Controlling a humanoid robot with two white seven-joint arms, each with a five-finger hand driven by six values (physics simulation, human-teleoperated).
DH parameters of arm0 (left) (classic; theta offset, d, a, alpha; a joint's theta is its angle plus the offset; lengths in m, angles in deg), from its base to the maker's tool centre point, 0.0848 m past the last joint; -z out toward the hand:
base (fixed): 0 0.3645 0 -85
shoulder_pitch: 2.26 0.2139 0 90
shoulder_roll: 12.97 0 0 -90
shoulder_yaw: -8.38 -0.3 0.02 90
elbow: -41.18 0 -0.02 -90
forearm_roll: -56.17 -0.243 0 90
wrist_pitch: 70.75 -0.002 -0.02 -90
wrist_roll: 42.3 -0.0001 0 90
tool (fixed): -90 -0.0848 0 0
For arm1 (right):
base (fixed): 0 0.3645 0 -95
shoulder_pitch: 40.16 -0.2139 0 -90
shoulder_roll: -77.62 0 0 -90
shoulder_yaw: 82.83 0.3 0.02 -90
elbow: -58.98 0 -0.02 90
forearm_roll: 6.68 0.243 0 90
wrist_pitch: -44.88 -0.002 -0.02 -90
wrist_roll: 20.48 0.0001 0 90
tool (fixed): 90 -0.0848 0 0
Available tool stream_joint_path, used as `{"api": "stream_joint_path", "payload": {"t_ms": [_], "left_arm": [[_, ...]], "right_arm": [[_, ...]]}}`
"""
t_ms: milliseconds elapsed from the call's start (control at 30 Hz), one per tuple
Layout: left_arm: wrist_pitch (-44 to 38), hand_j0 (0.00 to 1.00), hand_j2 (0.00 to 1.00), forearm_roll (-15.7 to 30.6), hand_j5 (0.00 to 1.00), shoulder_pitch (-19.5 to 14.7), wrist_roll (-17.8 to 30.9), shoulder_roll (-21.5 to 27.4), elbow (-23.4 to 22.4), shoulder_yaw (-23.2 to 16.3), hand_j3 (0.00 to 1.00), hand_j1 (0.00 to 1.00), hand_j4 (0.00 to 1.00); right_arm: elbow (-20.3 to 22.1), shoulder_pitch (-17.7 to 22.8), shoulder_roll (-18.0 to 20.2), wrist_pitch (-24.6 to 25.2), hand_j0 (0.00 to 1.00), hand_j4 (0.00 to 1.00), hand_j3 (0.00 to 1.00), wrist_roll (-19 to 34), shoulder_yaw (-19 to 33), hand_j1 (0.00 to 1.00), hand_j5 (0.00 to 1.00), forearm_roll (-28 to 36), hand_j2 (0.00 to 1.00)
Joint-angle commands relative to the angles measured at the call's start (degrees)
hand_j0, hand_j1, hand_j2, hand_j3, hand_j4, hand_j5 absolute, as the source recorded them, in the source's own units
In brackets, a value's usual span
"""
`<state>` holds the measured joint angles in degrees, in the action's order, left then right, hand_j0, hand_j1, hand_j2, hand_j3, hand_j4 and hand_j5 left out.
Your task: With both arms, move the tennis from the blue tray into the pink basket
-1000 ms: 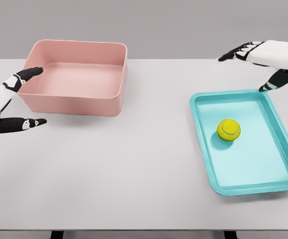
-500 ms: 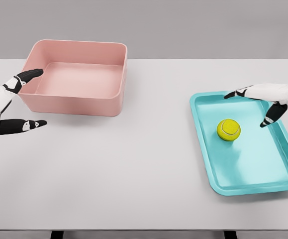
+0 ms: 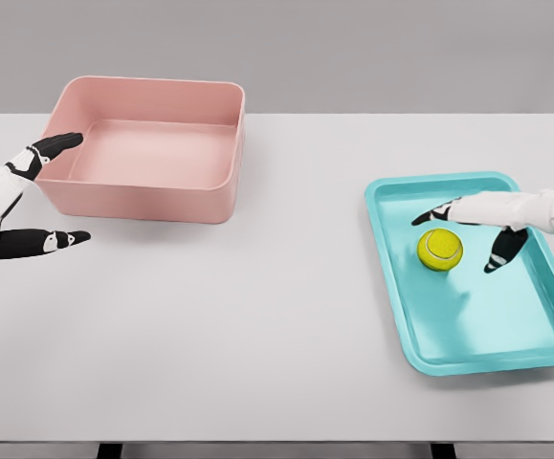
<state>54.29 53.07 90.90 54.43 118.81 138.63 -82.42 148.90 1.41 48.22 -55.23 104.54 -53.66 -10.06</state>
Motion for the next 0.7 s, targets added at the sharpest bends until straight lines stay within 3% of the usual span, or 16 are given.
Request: {"api": "stream_joint_path", "payload": {"t_ms": [0,333,400,467,600,667], "left_arm": [[-0.04,1.00,1.00,0.37,1.00,0.00,-0.05,0.06,0.02,0.00,1.00,1.00,1.00],[-0.04,1.00,1.00,1.07,1.00,1.05,-0.14,0.23,0.37,-0.08,1.00,1.00,1.00],[-0.04,1.00,1.00,3.01,1.00,2.99,-0.05,0.94,0.46,-0.08,1.00,1.00,1.00],[-0.04,1.00,1.00,4.76,1.00,3.08,-0.05,1.03,0.55,-0.17,1.00,1.00,1.00],[-0.04,1.00,1.00,16.01,1.00,3.69,0.04,6.03,0.72,-0.43,1.00,1.00,1.00],[-0.04,1.00,1.00,19.79,1.00,4.74,0.04,8.23,1.07,-0.79,1.00,1.00,1.00]], "right_arm": [[0.69,0.00,-0.22,0.01,1.00,1.00,1.00,-0.01,-0.17,1.00,1.00,0.13,1.00],[1.66,0.09,-0.84,0.01,0.98,0.98,0.98,-0.01,-0.17,0.98,0.98,0.13,0.98],[1.66,0.09,-0.75,0.01,0.93,0.93,0.93,-0.01,-0.17,0.93,0.93,0.13,0.93],[1.66,0.09,-0.75,0.10,0.75,0.75,0.75,-0.01,-0.17,0.75,0.75,0.13,0.75],[1.66,0.09,-0.92,0.10,0.52,0.52,0.52,-0.01,-0.17,0.52,0.52,0.21,0.52],[1.74,0.18,-1.36,0.10,0.50,0.50,0.50,-0.01,-0.17,0.50,0.50,0.21,0.50]]}}
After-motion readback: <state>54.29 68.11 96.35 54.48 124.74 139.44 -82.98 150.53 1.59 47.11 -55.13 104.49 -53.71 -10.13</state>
